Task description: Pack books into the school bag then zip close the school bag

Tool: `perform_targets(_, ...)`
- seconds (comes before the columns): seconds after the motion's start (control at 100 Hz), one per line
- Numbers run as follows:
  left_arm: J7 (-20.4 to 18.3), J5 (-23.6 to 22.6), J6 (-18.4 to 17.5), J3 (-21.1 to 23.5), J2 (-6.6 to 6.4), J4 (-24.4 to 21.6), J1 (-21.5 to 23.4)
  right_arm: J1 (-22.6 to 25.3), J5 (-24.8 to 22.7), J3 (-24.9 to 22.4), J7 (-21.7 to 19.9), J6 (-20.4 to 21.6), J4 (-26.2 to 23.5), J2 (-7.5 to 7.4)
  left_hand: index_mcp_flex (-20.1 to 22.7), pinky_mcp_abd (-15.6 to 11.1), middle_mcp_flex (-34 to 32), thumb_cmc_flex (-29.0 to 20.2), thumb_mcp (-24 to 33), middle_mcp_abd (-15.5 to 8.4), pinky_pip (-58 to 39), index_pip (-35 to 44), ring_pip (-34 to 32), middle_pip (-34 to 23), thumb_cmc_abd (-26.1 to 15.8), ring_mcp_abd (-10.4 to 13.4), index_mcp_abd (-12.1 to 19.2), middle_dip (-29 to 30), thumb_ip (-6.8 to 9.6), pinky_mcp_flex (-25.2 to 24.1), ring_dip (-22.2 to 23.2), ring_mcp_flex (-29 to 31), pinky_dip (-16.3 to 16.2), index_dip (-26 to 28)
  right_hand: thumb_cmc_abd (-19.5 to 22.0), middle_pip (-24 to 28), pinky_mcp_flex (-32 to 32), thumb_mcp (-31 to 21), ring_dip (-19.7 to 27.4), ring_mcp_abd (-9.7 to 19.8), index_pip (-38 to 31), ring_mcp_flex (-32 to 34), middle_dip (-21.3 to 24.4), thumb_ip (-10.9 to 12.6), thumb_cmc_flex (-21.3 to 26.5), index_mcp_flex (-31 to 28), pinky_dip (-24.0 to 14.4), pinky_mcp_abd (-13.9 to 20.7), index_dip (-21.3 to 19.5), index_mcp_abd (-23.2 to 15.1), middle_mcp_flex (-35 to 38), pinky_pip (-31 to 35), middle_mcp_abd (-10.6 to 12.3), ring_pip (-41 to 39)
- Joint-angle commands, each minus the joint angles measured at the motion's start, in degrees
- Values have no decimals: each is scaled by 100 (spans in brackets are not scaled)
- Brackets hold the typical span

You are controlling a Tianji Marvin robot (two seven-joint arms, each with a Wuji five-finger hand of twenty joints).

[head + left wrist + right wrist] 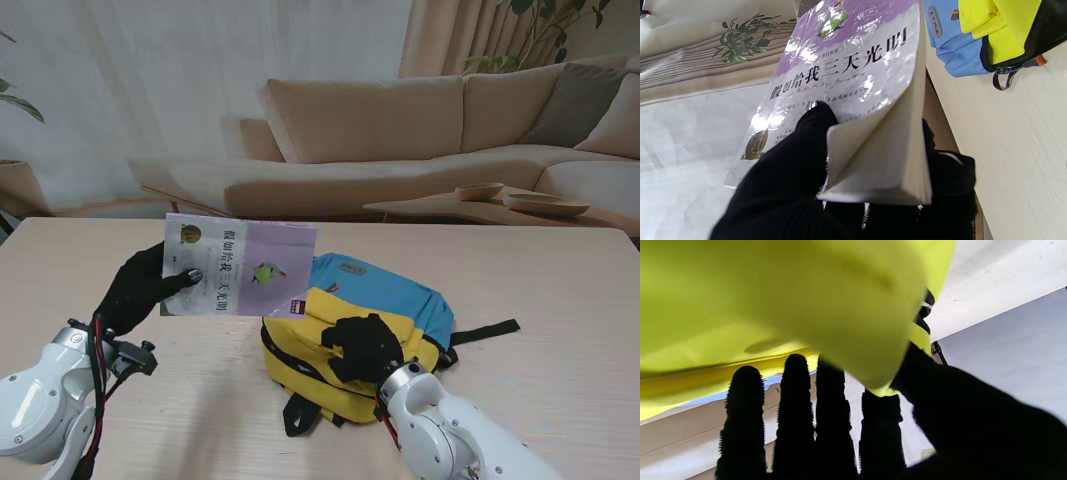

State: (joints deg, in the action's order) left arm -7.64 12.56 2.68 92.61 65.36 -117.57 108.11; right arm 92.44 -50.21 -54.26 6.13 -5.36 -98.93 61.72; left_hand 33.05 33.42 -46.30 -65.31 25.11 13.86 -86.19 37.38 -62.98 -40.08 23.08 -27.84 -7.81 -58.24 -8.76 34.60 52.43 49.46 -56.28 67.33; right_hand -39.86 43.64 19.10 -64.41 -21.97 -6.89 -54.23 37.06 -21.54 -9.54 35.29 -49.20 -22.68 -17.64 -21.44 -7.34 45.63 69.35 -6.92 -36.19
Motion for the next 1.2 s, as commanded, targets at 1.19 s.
perform_targets(1.19, -558, -402, 2330, -368, -76, -116, -55, -401, 1101, -580, 955, -619, -618, 528, 985, -206, -311, -866, 1018, -487, -783, 2912, -804, -1275, -989, 110, 954, -430, 391, 553, 41, 548, 129, 1071, 830, 282, 193, 302, -166, -193, -356, 388, -271, 140, 704, -319, -293, -163, -2641, -494, 432, 431, -152, -397)
